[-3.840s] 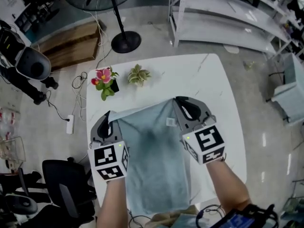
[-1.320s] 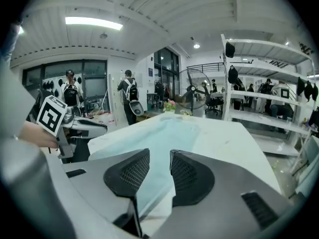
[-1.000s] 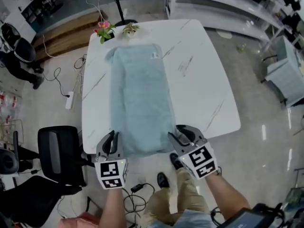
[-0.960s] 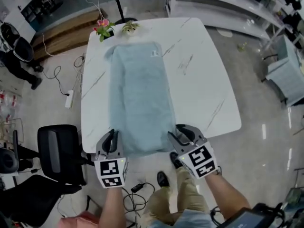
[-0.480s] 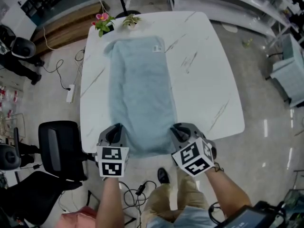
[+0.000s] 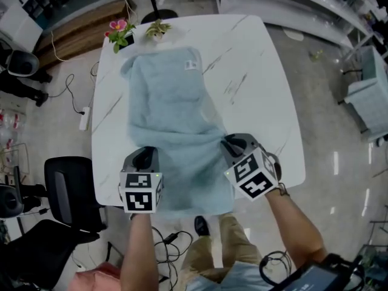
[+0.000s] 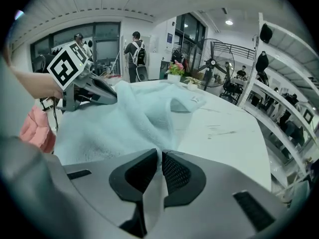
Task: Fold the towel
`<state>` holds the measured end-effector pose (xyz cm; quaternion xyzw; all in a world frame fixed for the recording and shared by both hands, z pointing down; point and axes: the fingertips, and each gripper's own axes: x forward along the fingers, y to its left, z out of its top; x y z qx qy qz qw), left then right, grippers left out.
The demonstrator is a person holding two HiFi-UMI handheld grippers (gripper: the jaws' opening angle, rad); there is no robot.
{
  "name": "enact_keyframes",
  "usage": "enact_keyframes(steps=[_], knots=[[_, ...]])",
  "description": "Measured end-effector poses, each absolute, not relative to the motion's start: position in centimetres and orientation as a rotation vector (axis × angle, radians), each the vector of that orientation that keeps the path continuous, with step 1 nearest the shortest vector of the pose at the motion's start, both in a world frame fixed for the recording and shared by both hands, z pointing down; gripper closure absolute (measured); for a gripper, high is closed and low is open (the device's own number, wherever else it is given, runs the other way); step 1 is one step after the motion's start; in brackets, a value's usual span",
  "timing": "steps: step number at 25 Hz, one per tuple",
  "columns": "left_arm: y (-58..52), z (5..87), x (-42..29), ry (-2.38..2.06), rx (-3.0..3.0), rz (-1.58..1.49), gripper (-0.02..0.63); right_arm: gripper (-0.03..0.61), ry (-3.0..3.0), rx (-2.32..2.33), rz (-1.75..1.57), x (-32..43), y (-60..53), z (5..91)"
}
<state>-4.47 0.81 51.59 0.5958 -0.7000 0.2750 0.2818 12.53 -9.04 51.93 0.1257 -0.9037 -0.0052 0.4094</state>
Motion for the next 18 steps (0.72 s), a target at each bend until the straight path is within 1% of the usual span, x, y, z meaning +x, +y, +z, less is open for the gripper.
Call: enact_keyframes(steps=[9, 14, 18], knots=[[-4.5, 51.4, -4.9, -1.949, 1.533, 0.646, 0.581, 0.523, -2.318, 0.346, -0.022, 10.5, -17.5, 51.9], [-3.7, 49.8, -4.5, -1.990, 1.546, 0.672, 0.581, 0.500, -2.373, 0.327, 0.037, 10.7, -17.0, 50.3], [-0.8, 48.3, -3.3, -2.033, 1.530, 0.620, 0.577, 0.472, -2.425, 0.334, 0.097, 12.6, -14.6, 48.5]])
